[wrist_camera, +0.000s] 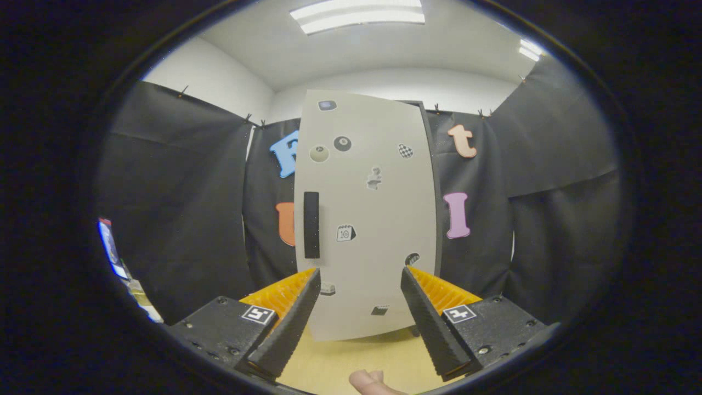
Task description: Open the shoe cabinet door, grab the shoes and put them into the shoe cabinet, then close the shoe cabinet door.
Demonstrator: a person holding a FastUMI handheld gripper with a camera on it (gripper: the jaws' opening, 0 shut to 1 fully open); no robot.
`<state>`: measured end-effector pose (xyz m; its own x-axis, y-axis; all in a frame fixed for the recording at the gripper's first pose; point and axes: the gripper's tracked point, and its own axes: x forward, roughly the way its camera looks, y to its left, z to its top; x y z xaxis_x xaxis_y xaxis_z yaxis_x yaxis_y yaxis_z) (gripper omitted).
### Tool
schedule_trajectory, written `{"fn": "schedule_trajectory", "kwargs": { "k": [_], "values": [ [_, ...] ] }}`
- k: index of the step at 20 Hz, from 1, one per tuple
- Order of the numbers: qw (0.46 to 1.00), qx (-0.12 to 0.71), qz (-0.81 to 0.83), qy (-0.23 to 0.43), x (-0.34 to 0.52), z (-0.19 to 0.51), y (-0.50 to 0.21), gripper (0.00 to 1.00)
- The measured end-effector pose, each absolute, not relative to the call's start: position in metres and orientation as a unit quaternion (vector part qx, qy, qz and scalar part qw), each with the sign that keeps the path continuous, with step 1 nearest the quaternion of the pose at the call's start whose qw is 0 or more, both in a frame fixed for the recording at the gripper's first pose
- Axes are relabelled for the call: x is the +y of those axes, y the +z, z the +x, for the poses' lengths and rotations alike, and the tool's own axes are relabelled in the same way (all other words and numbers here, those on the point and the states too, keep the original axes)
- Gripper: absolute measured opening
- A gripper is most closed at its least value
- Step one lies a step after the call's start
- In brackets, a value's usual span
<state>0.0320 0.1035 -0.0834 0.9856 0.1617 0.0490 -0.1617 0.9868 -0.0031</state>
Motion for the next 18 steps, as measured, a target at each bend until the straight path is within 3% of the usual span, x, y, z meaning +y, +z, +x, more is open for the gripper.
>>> {"fn": "schedule_trajectory", "kwargs": {
  "k": [18],
  "values": [
    [0.998, -0.043, -0.001, 0.041, 0.049, -0.038, -0.120, 0.97]
  ]
}}
